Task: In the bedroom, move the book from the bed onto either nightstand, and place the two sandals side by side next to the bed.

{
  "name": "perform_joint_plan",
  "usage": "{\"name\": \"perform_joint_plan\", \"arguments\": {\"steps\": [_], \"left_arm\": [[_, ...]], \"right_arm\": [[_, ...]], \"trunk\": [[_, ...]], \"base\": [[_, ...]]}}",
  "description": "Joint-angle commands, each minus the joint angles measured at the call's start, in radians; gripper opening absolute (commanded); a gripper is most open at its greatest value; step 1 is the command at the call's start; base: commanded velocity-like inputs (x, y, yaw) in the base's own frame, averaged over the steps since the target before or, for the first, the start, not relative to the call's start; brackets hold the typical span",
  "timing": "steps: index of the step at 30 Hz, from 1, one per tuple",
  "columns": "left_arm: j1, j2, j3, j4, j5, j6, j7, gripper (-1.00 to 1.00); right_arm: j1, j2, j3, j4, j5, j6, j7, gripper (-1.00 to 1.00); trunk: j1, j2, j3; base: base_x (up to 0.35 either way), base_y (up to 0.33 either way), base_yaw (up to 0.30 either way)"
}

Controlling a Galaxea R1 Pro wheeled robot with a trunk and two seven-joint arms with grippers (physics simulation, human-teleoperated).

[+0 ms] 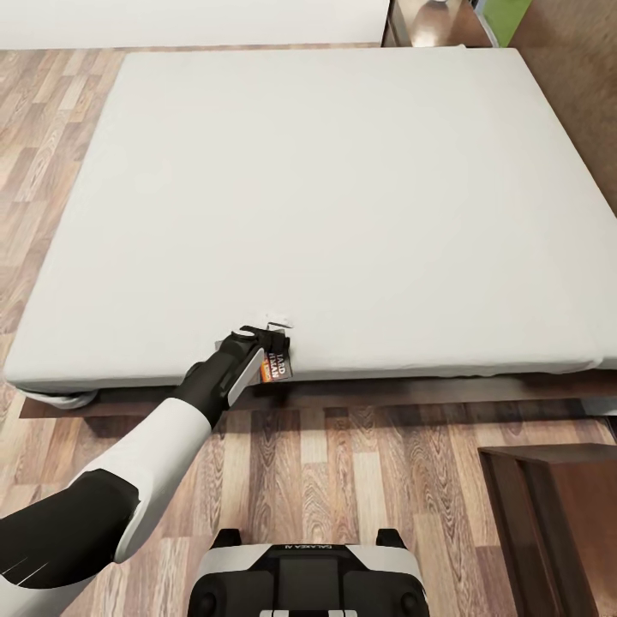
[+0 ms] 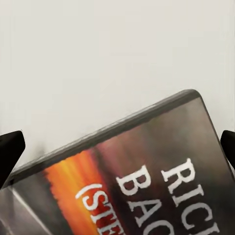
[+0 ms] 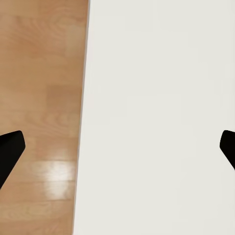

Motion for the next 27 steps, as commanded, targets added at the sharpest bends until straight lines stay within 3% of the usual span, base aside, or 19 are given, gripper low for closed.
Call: {"name": "perform_joint_plan", "arguments": {"steps": [1, 27], "left_arm": [[0.000, 0.001, -0.004, -0.001, 0.011, 0.004, 0.008, 1.00], [-0.001, -0.003, -0.028, -0.001, 0.010, -0.029, 0.009, 1.00]], "right_arm": [[0.000, 0.000, 0.007, -0.001, 0.000, 0.005, -0.002, 1.00], [0.000, 0.006, 0.007, -0.001, 0.000, 0.005, -0.002, 1.00]], "trunk": [[0.000, 0.000, 0.000], [0.000, 0.000, 0.000]], "base": [[-0.013, 0.007, 0.000], [-0.002, 0.001, 0.000]]}}
